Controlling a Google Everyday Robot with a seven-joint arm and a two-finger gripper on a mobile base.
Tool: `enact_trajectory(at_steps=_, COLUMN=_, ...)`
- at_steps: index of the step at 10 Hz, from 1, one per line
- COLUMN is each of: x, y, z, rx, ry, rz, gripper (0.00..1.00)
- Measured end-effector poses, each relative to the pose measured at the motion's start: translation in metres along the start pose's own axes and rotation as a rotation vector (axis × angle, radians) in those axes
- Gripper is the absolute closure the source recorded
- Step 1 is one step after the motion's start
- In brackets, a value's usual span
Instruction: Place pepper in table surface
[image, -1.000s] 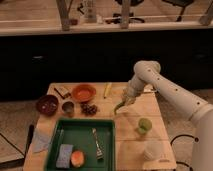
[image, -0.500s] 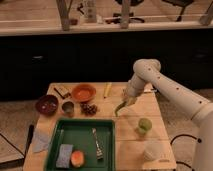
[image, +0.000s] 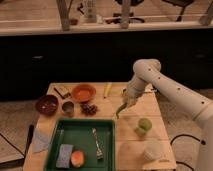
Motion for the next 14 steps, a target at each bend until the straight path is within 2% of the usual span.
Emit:
enact_trajectory(at_steps=9, x=-0.003, y=0.032, z=0.000, rx=-0.053, ry=0.023, rz=-0.067, gripper=0.98)
enact_trajectory(at_steps=14, x=-0.003, y=0.049, z=0.014, rx=-0.075, ry=0.026, rz=-0.091, gripper=0.98)
